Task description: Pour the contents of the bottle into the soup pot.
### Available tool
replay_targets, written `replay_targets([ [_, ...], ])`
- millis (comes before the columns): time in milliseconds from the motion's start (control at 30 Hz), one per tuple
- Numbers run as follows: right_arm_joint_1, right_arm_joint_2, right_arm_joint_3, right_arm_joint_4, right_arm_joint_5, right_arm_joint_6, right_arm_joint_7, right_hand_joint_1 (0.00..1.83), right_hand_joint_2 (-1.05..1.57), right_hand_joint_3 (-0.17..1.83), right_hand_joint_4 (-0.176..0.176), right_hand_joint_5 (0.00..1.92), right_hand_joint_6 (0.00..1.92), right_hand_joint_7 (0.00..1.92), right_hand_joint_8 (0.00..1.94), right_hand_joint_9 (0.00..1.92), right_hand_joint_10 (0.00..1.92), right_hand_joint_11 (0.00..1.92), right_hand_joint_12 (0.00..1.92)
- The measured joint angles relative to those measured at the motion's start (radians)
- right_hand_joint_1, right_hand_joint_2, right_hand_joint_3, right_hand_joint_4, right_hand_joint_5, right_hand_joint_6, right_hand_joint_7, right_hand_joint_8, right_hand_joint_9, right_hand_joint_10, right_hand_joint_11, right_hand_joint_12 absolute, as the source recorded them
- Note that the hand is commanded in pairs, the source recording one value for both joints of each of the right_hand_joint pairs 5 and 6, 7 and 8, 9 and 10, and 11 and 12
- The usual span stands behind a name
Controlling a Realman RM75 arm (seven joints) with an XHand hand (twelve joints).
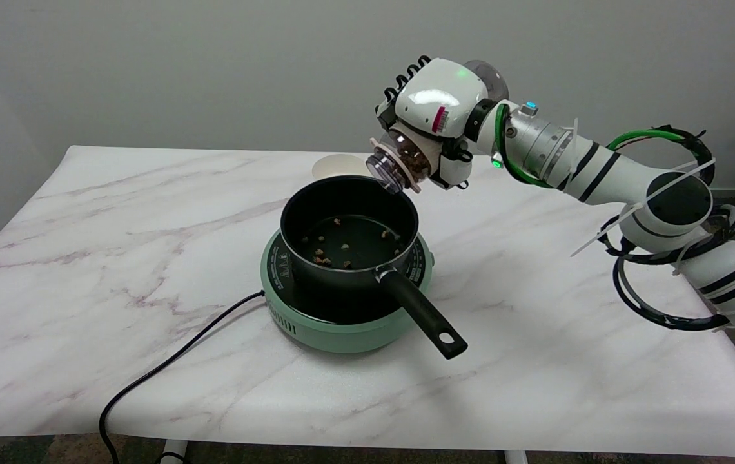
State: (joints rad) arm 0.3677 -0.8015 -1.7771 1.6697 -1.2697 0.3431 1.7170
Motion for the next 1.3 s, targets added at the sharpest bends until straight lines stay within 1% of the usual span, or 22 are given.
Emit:
replay_targets([
  [667,0.018,0.005,-0.006,0.002,-0.079,0.019,0.017,1.44,0.42,1.19,0.0,1.57,1.57,1.35,1.35,1.24,1.24,1.09,1.09],
  [1000,0.026,0.006,-0.008,0.016,-0.129,0.029,0.026,1.42,0.49,1.11,0.0,1.58,1.58,1.36,1.36,1.24,1.24,1.09,1.09],
  [1300,0.034,0.007,-0.017,0.031,-0.162,0.033,0.035,1.42,0.5,1.08,0.0,1.59,1.59,1.36,1.36,1.24,1.24,1.09,1.09],
])
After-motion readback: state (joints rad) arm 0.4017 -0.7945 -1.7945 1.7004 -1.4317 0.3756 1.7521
